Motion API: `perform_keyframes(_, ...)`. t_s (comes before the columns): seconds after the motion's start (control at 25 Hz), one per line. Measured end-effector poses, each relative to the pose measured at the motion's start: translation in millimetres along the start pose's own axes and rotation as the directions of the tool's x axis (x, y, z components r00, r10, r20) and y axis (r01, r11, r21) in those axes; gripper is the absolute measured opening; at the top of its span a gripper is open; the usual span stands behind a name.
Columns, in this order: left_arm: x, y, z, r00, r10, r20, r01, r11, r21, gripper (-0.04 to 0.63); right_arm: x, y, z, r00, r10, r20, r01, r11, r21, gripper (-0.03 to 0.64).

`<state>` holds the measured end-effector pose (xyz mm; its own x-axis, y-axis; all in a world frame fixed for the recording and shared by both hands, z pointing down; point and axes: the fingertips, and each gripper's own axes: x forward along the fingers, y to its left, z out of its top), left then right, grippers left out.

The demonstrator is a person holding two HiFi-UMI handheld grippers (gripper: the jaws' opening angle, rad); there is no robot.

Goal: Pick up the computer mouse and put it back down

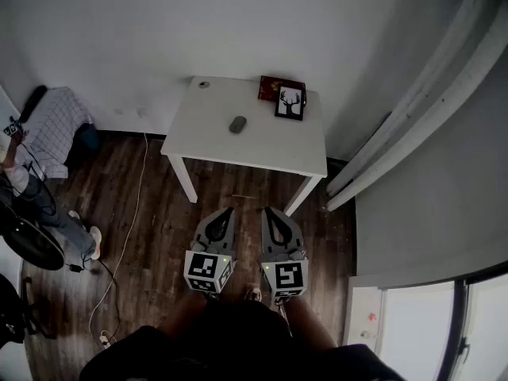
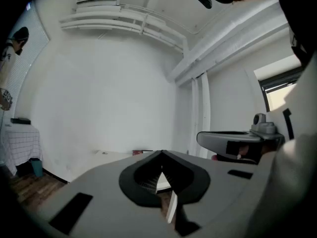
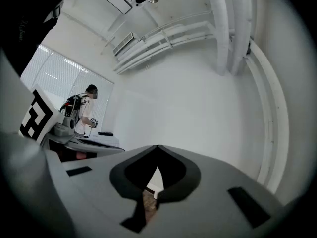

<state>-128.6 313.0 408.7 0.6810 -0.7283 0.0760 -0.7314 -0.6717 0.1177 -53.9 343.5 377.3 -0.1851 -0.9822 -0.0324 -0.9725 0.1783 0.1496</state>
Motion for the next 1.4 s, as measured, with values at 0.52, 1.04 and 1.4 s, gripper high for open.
perform_keyframes(0.52,21.2,-21.8,-8.4,1.0,0.017,-0.004,-0.017,0.999,0.035,0.002,-5.1,-30.1,-12.7,1.0,0.01,0.021,-0.01,1.0,0.017,0.02)
perform_keyframes(1.04,48.7,-30.5,-39.2,0.994,0.084,-0.07,-0.081,0.996,0.044,0.002,8.2,-62.3,-51.1,0.995,0.096,-0.017,-0.095,0.995,0.039,0.02)
perform_keyframes(1.4,88.3,19.7,-65.4,0.988,0.081,-0.128,-0.08,0.997,0.015,0.002,68.1,-64.7,-78.5,0.987,0.119,-0.111,-0.117,0.993,0.024,0.02)
